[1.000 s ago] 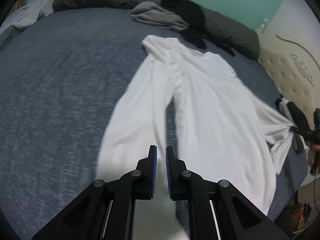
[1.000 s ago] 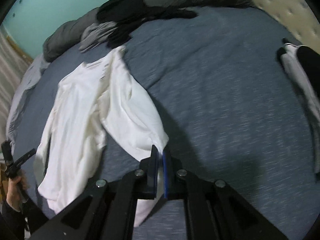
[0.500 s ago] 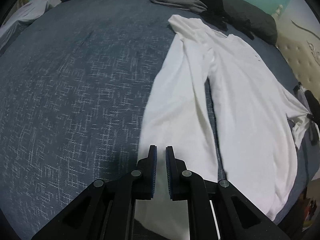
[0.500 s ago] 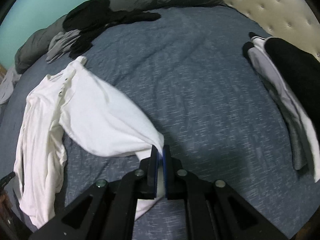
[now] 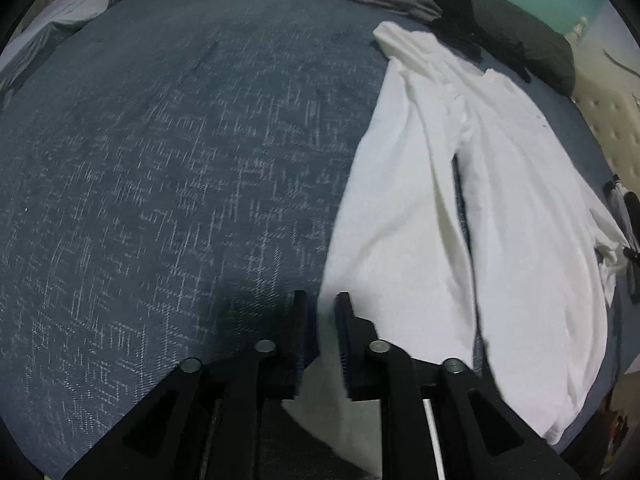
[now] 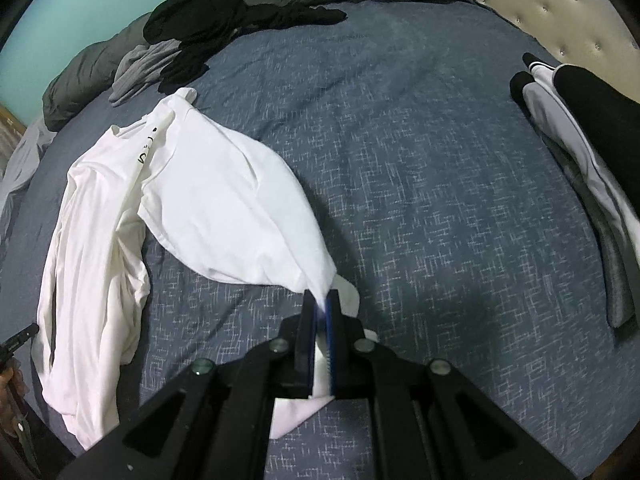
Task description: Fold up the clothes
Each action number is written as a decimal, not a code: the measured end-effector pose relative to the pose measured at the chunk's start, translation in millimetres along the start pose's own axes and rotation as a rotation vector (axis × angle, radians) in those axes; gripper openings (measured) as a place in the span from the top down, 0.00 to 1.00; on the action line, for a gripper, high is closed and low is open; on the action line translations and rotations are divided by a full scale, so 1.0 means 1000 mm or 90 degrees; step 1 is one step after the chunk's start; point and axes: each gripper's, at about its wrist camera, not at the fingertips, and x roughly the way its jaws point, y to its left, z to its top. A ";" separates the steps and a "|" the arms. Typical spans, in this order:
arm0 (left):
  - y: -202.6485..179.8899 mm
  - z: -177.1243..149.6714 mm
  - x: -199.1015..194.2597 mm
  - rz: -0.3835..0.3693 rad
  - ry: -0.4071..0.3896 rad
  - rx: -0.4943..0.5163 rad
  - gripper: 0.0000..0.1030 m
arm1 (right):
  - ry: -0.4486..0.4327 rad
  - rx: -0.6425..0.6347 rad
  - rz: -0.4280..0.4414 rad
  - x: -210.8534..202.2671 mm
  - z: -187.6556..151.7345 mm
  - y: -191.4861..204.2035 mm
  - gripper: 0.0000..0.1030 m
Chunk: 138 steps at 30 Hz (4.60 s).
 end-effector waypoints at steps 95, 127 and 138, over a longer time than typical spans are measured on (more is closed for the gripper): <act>-0.117 -0.087 -0.029 -0.239 0.121 0.101 0.93 | 0.137 -0.066 0.182 -0.009 -0.122 0.150 0.60; -0.117 -0.090 -0.017 -0.225 0.124 0.119 0.97 | 0.155 -0.082 0.199 0.001 -0.127 0.152 0.60; -0.071 -0.051 -0.078 -0.185 0.005 0.086 0.98 | 0.143 -0.082 0.200 -0.005 -0.122 0.151 0.60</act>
